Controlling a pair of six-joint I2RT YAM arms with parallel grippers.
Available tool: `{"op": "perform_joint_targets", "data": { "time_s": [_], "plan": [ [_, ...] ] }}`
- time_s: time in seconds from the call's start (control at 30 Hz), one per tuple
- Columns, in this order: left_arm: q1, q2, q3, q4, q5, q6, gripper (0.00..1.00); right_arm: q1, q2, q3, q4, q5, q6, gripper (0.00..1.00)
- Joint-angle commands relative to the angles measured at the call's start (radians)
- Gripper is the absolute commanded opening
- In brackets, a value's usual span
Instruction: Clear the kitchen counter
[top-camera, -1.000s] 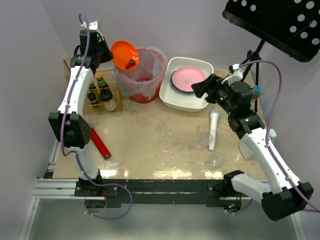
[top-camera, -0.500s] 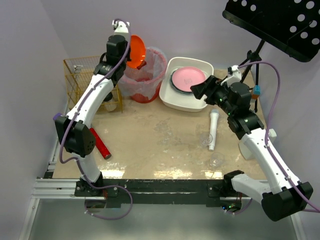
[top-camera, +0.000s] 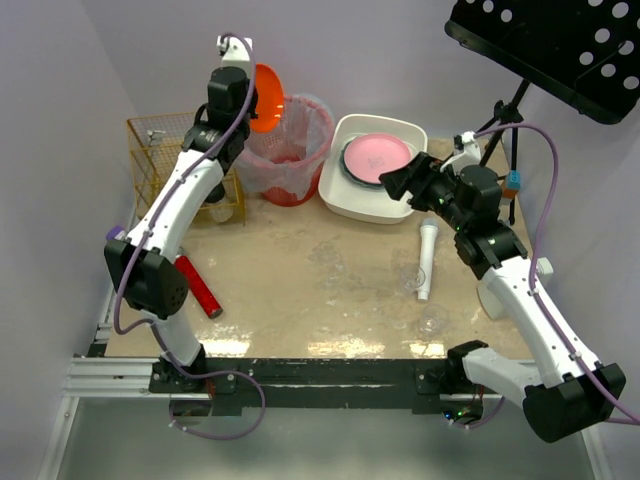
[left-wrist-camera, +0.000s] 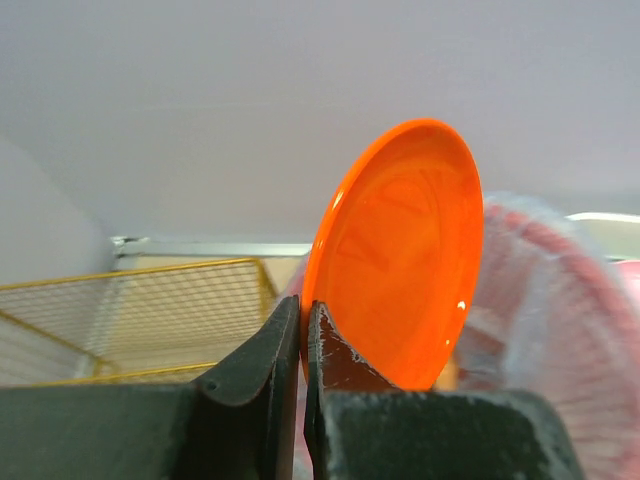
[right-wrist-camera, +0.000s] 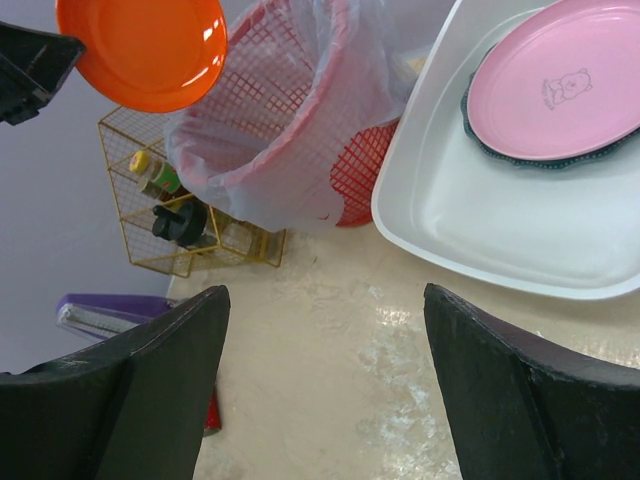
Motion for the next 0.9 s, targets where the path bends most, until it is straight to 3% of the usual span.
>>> {"op": "perform_joint_targets", "data": {
  "time_s": [0.0, 0.23, 0.4, 0.63, 0.87],
  "plan": [
    [-0.002, -0.07, 0.092, -0.032, 0.247, -0.21, 0.0, -0.002, -0.044, 0.042, 0.005, 0.01, 0.018, 0.83],
    [-0.067, -0.009, 0.115, -0.017, 0.421, -0.352, 0.0, -0.002, -0.123, 0.104, -0.013, 0.078, 0.026, 0.83],
    [-0.146, 0.156, 0.245, -0.046, 0.449, -0.405, 0.0, -0.002, -0.188, 0.153, -0.032, 0.121, 0.015, 0.83],
    [-0.168, 0.42, 0.402, -0.038, 0.578, -0.565, 0.0, -0.002, -0.24, 0.174, -0.049, 0.121, 0.007, 0.83],
    [-0.197, 0.551, 0.402, 0.091, 0.509, -0.675, 0.0, -0.002, -0.262, 0.153, -0.082, 0.104, 0.023, 0.83]
  ]
}}
